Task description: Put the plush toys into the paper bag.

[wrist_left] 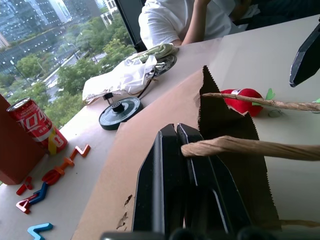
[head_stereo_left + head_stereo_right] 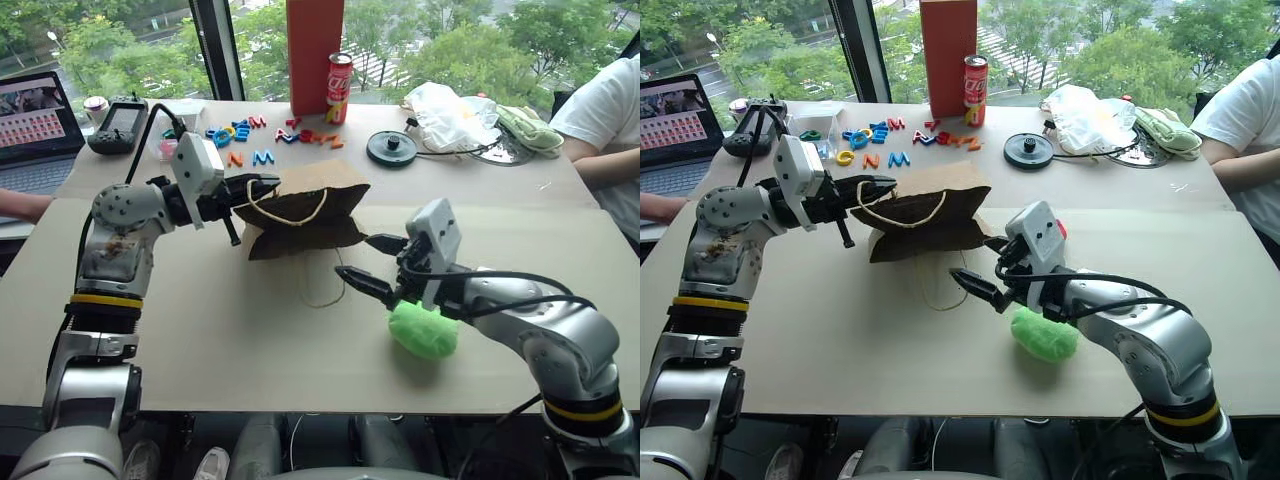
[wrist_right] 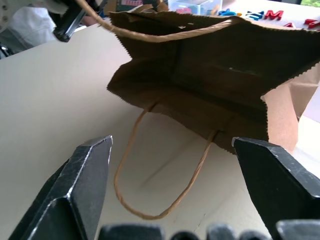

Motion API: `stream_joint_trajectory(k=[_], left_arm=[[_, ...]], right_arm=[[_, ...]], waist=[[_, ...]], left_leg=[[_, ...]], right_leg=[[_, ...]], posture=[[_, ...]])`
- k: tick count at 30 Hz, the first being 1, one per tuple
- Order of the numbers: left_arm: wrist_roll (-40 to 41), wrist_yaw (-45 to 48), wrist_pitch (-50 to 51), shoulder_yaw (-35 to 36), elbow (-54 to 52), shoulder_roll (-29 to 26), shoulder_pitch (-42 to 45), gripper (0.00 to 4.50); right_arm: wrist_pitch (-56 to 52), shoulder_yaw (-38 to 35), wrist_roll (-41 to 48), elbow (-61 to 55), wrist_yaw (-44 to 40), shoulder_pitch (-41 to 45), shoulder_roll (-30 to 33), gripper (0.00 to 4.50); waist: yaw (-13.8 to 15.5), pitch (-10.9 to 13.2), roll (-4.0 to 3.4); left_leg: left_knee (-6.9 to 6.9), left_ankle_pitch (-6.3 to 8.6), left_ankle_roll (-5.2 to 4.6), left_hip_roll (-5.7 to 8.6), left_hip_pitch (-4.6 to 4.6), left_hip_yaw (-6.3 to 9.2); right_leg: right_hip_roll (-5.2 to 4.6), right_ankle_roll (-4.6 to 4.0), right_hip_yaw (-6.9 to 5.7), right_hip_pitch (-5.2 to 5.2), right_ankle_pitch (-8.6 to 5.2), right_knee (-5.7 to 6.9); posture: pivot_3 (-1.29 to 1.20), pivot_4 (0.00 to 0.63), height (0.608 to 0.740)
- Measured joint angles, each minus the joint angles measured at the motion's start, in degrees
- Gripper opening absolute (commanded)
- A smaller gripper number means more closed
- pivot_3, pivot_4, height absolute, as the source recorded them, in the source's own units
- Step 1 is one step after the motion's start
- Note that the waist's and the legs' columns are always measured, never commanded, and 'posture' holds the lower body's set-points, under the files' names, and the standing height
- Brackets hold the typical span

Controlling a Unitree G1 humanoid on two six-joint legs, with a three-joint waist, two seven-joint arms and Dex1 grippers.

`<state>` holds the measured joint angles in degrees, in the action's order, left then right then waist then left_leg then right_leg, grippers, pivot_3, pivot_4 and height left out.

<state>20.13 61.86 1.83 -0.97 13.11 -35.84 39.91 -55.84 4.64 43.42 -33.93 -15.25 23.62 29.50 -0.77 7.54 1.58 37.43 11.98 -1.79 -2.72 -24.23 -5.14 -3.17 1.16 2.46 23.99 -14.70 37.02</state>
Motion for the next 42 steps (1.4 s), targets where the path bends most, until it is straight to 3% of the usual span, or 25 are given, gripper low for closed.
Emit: stream_joint_trajectory(k=[9, 17, 23, 33, 37, 42], left_arm=[[-0.1, -0.4, 1.1, 0.0, -1.0, 1.1, -0.2, 0.00], [0.2, -1.8, 3.5, 0.4, -1.2, 2.5, 0.1, 0.00], [2.5, -6.3, 10.0, 3.0, -2.3, 4.3, 1.8, 0.00], [4.7, -8.7, 15.1, 4.4, -4.4, 5.0, 2.4, 0.00], [4.6, -8.6, 15.2, 4.5, -4.4, 5.0, 2.2, 0.00], [4.4, -8.5, 15.0, 4.4, -4.5, 4.9, 1.3, 0.00]], right_arm=[[0.9, 6.7, -11.0, 14.3, 6.9, 8.5, -12.7, 0.02], [4.7, 11.4, -22.5, 26.2, 8.9, 9.6, -17.1, 0.02], [4.6, 16.5, -28.5, 27.7, 8.0, 6.9, -16.5, 0.02], [4.6, 16.7, -32.2, 28.0, 6.4, 7.0, -17.3, 0.02], [4.4, 14.5, -32.5, 26.7, 5.6, 6.7, -17.1, 0.02], [-3.1, 4.2, -24.7, 10.7, 0.7, 5.6, -15.0, 0.02]], waist=[[0.1, 0.0, -0.01], [-0.1, 0.0, -0.01], [-0.1, 0.0, -0.01], [-0.1, 0.0, -0.02], [0.0, 0.0, -0.02], [0.1, 0.0, -0.02]], left_leg=[[-0.01, 0.00, 0.00, 0.02, -0.05, -0.03], [-0.09, 0.00, 0.00, 0.01, -0.06, -0.04], [-0.09, 0.00, 0.00, 0.01, -0.08, -0.02], [-0.09, 0.00, 0.01, 0.01, -0.02, -0.02], [-0.09, -0.01, 0.01, 0.02, -0.04, -0.02], [-0.17, 0.00, 0.01, 0.00, -0.09, 0.03]], right_leg=[[-0.03, -0.01, -0.03, 0.04, 0.01, 0.06], [-0.02, -0.01, -0.03, 0.07, 0.01, 0.10], [-0.03, -0.01, -0.03, 0.06, 0.01, 0.10], [-0.02, -0.01, -0.03, 0.05, 0.01, 0.09], [-0.03, -0.01, -0.03, 0.06, 0.01, 0.09], [-0.04, -0.01, -0.07, 0.05, 0.01, 0.10]], posture=[[0.00, 0.150, 0.739], [0.00, 0.150, 0.739], [0.00, 0.150, 0.739], [0.00, 0.150, 0.739], [0.00, 0.150, 0.739], [0.00, 0.150, 0.739]])
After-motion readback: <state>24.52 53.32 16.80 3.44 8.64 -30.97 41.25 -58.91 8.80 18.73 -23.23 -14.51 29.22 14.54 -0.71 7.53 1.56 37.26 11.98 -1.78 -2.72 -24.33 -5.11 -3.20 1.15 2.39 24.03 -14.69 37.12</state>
